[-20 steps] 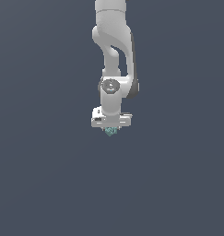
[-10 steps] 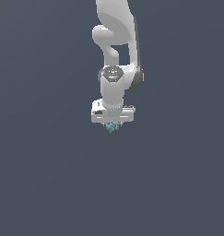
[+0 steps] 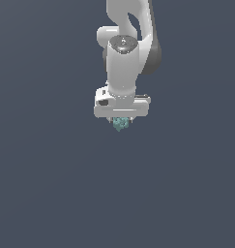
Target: Pick up the object and move it to a goal position.
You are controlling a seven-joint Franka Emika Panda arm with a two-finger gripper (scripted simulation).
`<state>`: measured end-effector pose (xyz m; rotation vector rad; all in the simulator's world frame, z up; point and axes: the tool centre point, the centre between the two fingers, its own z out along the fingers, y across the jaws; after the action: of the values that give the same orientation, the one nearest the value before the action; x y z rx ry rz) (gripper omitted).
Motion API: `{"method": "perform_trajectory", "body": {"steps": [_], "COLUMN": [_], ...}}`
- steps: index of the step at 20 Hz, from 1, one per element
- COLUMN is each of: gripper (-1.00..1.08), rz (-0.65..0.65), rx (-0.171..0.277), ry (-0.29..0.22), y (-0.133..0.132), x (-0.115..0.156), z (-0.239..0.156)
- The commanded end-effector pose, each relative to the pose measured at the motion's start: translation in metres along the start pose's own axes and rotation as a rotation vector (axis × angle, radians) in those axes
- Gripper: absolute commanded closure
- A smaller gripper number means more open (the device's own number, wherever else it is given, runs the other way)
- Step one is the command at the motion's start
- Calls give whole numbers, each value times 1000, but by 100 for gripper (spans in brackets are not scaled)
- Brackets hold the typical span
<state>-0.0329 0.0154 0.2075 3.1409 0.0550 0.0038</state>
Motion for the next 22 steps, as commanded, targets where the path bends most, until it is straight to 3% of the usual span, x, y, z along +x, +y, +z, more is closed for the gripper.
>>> {"method": "perform_trajectory", "body": {"steps": [1,22], "gripper": [108,108], "rz": [0,1], "rx": [0,0], "ry": [-1,-2], "y": [-3,-22], "x": [5,50], "z": [-26,-211]}}
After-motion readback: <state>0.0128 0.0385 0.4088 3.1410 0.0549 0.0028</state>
